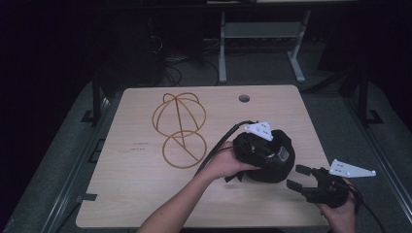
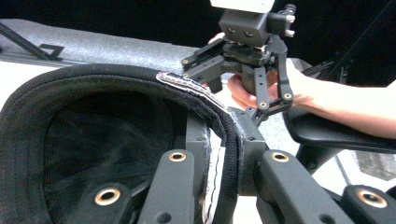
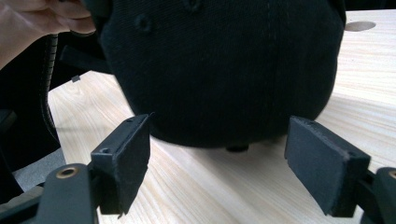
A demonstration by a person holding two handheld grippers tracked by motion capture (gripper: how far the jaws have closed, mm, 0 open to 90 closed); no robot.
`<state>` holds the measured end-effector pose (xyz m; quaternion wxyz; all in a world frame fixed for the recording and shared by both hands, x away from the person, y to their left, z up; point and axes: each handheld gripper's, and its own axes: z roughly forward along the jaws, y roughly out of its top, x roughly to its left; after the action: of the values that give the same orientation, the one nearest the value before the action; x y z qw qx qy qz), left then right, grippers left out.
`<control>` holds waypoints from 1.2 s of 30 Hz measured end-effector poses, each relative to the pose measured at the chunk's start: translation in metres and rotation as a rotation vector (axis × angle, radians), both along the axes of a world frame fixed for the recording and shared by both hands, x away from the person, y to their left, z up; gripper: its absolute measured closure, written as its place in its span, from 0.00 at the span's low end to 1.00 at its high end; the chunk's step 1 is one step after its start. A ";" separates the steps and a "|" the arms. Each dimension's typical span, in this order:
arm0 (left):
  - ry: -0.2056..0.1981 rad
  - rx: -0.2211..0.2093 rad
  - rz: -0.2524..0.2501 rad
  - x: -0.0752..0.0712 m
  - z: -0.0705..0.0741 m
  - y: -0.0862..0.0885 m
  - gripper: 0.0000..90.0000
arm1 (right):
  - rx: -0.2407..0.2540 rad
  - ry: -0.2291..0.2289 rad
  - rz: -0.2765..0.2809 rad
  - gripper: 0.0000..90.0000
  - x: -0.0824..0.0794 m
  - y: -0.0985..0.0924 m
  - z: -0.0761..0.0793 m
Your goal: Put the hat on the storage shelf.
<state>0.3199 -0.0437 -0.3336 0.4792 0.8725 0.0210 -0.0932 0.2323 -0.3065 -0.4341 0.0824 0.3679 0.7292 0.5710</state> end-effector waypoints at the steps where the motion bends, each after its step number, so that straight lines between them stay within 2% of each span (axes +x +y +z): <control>1: -0.004 0.004 -0.017 -0.003 0.001 -0.004 0.88 | -0.017 0.001 0.003 0.24 0.001 0.001 -0.001; 6: -0.017 0.017 -0.058 -0.011 0.003 -0.012 0.88 | -0.040 -0.002 0.007 0.26 0.000 0.004 -0.001; 7: -0.016 0.015 -0.085 -0.016 0.006 -0.017 0.88 | -0.048 -0.010 0.016 0.29 0.000 0.006 -0.001; 9: -0.036 0.035 -0.109 -0.022 0.008 -0.022 0.88 | -0.047 -0.013 0.031 0.36 -0.001 0.007 -0.001; 10: -0.036 0.035 -0.109 -0.022 0.008 -0.022 0.88 | -0.047 -0.013 0.031 0.36 -0.001 0.007 -0.001; 11: -0.052 0.047 -0.122 -0.025 0.009 -0.025 0.88 | -0.041 -0.011 0.038 0.42 -0.001 0.007 0.000; 12: -0.052 0.047 -0.122 -0.025 0.009 -0.025 0.88 | -0.041 -0.011 0.038 0.42 -0.001 0.007 0.000; 13: -0.046 0.042 -0.128 -0.027 0.009 -0.026 0.88 | -0.036 -0.010 0.048 0.52 -0.002 0.006 0.000; 17: -0.044 0.045 -0.130 -0.026 0.010 -0.025 0.88 | -0.020 0.001 0.054 0.72 -0.002 0.004 0.001; 18: -0.044 0.045 -0.130 -0.026 0.010 -0.025 0.88 | -0.020 0.001 0.054 0.72 -0.002 0.004 0.001; 19: -0.039 0.041 -0.121 -0.025 0.010 -0.023 0.88 | -0.017 0.008 0.056 0.84 -0.002 0.003 0.002; 21: -0.041 0.042 -0.115 -0.025 0.010 -0.021 0.88 | -0.021 0.004 0.060 0.92 -0.003 0.003 0.003; 23: -0.032 0.035 -0.103 -0.024 0.009 -0.018 0.88 | -0.028 -0.004 0.053 0.95 -0.004 0.003 0.005; 26: -0.042 0.038 -0.085 -0.024 0.008 -0.013 0.87 | -0.039 0.005 0.048 0.97 -0.005 0.006 0.007; 28: -0.054 0.052 -0.069 -0.027 0.009 -0.010 0.83 | -0.049 0.011 0.040 0.97 -0.005 0.007 0.009; 31: -0.110 0.098 -0.033 -0.031 0.012 -0.002 0.67 | -0.064 0.020 0.026 0.97 -0.005 0.005 0.013; 36: -0.144 0.130 0.002 -0.036 0.013 0.013 0.57 | -0.067 0.031 0.014 0.97 -0.002 -0.001 0.020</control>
<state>0.2837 -0.0310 -0.3203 0.4221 0.9061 -0.0066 -0.0281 0.2301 -0.3070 -0.4140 0.0795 0.3687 0.7517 0.5410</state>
